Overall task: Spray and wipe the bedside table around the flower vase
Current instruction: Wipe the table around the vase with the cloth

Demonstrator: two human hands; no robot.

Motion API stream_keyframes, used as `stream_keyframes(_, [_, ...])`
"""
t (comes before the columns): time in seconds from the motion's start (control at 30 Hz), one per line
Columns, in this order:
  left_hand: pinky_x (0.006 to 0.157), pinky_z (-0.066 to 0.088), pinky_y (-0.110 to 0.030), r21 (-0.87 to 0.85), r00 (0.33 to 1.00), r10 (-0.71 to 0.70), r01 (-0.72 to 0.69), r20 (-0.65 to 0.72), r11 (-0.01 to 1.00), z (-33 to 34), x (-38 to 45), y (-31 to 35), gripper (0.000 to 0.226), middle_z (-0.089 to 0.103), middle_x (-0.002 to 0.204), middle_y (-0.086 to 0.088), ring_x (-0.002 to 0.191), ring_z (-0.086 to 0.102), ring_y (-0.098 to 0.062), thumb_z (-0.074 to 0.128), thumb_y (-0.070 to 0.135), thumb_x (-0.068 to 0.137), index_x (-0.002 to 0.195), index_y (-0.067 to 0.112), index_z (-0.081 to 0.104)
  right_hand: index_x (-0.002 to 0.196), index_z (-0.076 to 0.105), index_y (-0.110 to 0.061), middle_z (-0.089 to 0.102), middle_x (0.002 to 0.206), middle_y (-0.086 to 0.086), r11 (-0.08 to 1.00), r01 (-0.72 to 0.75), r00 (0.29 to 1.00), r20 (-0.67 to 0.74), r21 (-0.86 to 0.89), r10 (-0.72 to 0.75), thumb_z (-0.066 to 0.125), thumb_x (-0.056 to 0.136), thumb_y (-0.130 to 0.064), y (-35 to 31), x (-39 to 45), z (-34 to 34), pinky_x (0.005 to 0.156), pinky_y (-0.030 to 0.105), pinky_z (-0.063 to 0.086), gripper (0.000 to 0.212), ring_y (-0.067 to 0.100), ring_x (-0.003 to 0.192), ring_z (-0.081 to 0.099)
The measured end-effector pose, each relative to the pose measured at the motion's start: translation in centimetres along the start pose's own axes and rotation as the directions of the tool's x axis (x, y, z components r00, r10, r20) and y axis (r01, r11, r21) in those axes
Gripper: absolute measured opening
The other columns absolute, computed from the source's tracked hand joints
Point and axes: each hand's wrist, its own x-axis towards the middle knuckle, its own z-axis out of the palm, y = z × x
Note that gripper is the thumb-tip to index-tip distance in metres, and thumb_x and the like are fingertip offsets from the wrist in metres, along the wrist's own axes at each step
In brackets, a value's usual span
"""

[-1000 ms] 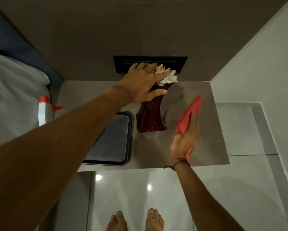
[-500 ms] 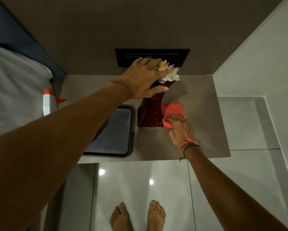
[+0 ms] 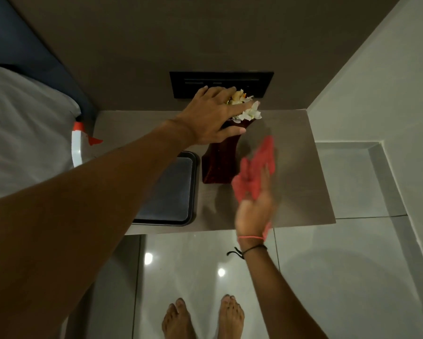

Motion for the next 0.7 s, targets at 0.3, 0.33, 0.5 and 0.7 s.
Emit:
stream_keyframes(0.3, [0.123,0.023,-0.062,0.028,1.000,0.020,-0.020,-0.013,0.999,0.4,-0.1,0.1,0.068,0.025,0.167,-0.020,0.152,0.028,-0.040,0.043,0.061,0.098,0.159,0.035,0.028,0.152,0.037,-0.017,0.029,0.161,0.018,0.455,0.461,0.873,0.480,-0.762,-0.080,0.051,0.093,-0.034,4.9,-4.3,3.3,0.118,0.058,0.031,0.063,0.039,0.149,0.028])
stream_keyframes(0.33, [0.123,0.023,-0.062,0.037,1.000,0.020,-0.019,-0.022,0.999,0.5,-0.3,0.2,0.068,0.025,0.167,-0.020,0.152,0.029,-0.040,0.043,0.061,0.098,0.159,0.036,0.027,0.150,0.042,-0.016,0.033,0.159,0.019,0.496,0.455,0.872,0.482,-0.740,-0.081,0.060,0.090,-0.025,5.0,-4.8,2.9,0.117,0.060,0.033,0.063,0.040,0.147,0.030])
stream_keyframes(0.5, [0.124,0.022,-0.062,0.061,0.995,0.006,0.000,-0.095,0.998,1.1,-1.3,1.1,0.067,0.026,0.167,-0.017,0.152,0.028,-0.037,0.040,0.063,0.097,0.158,0.041,0.023,0.138,0.058,-0.015,0.056,0.145,0.013,0.947,0.050,0.971,0.237,-0.316,0.027,0.056,0.088,0.008,3.6,-7.2,0.9,0.107,0.052,0.050,0.054,0.028,0.137,0.051])
stream_keyframes(0.7, [0.124,0.020,-0.064,0.073,0.988,-0.006,0.017,-0.153,0.997,2.2,-3.0,2.8,0.066,0.024,0.168,-0.018,0.153,0.027,-0.037,0.037,0.064,0.098,0.158,0.047,0.018,0.100,0.073,-0.029,0.071,0.120,0.015,0.710,-0.616,0.786,0.207,0.341,0.583,0.064,0.083,0.000,0.1,-4.9,0.1,0.098,0.052,0.051,0.035,0.026,0.104,0.067])
